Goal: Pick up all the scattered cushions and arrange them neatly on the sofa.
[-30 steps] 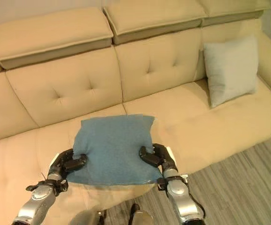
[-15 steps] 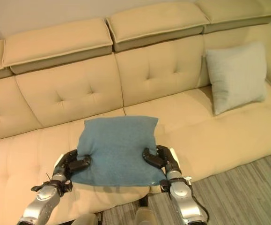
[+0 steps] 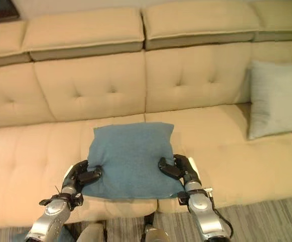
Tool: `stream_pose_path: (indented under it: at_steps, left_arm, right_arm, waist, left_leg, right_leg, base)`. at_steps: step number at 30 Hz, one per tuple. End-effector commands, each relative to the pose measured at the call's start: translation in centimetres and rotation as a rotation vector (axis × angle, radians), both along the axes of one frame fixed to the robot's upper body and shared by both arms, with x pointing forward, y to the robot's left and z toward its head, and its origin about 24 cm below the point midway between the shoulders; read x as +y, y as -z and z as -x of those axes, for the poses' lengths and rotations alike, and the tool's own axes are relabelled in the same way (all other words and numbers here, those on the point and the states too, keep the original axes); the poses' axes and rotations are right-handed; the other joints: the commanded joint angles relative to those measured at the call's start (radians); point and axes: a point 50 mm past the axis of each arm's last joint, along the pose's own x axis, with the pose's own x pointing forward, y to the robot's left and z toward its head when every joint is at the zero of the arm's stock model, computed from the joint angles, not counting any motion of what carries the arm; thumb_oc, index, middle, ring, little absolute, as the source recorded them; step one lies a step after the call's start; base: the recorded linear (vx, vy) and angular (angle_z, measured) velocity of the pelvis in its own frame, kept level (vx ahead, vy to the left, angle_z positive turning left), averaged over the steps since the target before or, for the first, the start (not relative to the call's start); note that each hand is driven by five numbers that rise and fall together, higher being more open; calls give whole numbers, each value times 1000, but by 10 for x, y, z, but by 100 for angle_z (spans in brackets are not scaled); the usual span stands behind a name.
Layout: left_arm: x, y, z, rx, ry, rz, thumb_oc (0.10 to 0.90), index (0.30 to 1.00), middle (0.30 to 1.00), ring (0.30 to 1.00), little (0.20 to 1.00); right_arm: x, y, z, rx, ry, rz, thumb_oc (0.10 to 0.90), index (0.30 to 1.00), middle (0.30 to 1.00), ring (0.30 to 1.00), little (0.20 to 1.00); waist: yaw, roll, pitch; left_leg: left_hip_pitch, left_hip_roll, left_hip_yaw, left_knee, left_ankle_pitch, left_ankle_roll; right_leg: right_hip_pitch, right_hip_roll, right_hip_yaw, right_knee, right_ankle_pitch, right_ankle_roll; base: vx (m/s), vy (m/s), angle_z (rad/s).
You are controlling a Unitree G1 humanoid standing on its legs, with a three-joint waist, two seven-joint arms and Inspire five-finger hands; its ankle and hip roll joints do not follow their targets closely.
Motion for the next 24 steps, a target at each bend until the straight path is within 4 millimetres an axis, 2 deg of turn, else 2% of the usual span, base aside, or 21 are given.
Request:
stream_pose_path:
  at_steps: [1, 9, 13, 17, 19, 20, 21, 22, 23, 24]
  left_arm:
    - [-32, -90, -41, -474, 144, 94, 400, 300, 300, 300, 300]
    - [-34, -98, -50, -507, 148, 34, 400, 300, 300, 300, 300]
    - [-36, -114, -66, -579, 139, -74, 400, 300, 300, 300, 300]
    - [-45, -153, -85, -729, 109, -94, 400, 300, 300, 300, 300]
    - [-49, -190, -95, -867, 78, -96, 400, 300, 300, 300, 300]
    - [-49, -190, -95, -869, 78, -96, 400, 300, 300, 300, 300]
    - [-50, -214, -96, -968, 63, -106, 400, 300, 300, 300, 300]
    - [-51, -223, -96, -1009, 54, -104, 400, 300, 300, 300, 300]
    - [-55, -257, -90, -1157, 31, -85, 400, 300, 300, 300, 300]
    - [-56, -267, -88, -1202, 24, -77, 400, 300, 300, 300, 300]
  right_arm:
    - [30, -68, -30, -389, -111, -53, 400, 300, 300, 300, 300]
    - [35, -75, -41, -436, -70, -32, 400, 300, 300, 300, 300]
    - [45, -89, -54, -506, -63, -29, 400, 300, 300, 300, 300]
    - [63, -124, -77, -642, -65, -42, 400, 300, 300, 300, 300]
    - [68, -157, -88, -758, -64, -24, 400, 300, 300, 300, 300]
    - [68, -158, -88, -760, -64, -24, 400, 300, 300, 300, 300]
    - [70, -175, -92, -825, -65, 2, 400, 300, 300, 300, 300]
    - [70, -182, -93, -850, -67, 11, 400, 300, 300, 300, 300]
    - [69, -210, -93, -960, -54, 44, 400, 300, 300, 300, 300]
    - [70, -220, -93, -1000, -55, 56, 400, 300, 300, 300, 300]
  waist:
    - [-14, -101, -80]
    - [-26, -89, -114]
    - [-33, -70, -103]
    - [-23, -57, -80]
    - [-16, -55, -71]
    - [-16, -55, -72]
    - [-12, -55, -68]
    - [-11, -56, -69]
    - [-6, -59, -69]
    - [-5, -61, -67]
  left_leg:
    - [32, -88, 80, 60, -160, 30]
    - [56, -105, 107, -52, -135, 47]
    - [24, -115, 115, -68, -130, 58]
    - [-33, -122, 116, -62, -122, 66]
    - [-60, -125, 110, -59, -114, 66]
    - [-64, -125, 110, -59, -110, 66]
    - [-70, -126, 107, -58, -111, 65]
    - [-78, -127, 106, -59, -105, 64]
    - [-81, -130, 100, -57, -108, 62]
    - [-82, -130, 98, -56, -108, 61]
  right_leg:
    - [-3, -43, 29, 31, -153, 30]
    - [-38, -32, 80, 8, -130, 42]
    - [-104, -36, 115, 32, -124, 44]
    - [-183, -45, 135, 71, -119, 43]
    - [-216, -52, 138, 87, -118, 43]
    - [-220, -52, 138, 86, -115, 43]
    - [-227, -52, 139, 91, -118, 43]
    - [-236, -54, 139, 92, -114, 43]
    - [-237, -56, 136, 94, -120, 44]
    - [-237, -58, 136, 95, -120, 45]
  base:
    - [121, 24, 23]
    - [64, 42, -16]
    - [-12, 65, -15]
    - [-74, 55, -14]
    - [-32, 16, -9]
    - [3, 9, -7]
    - [-6, 6, -3]
    - [44, -1, -1]
    - [49, -6, 0]
    - [60, -10, 0]
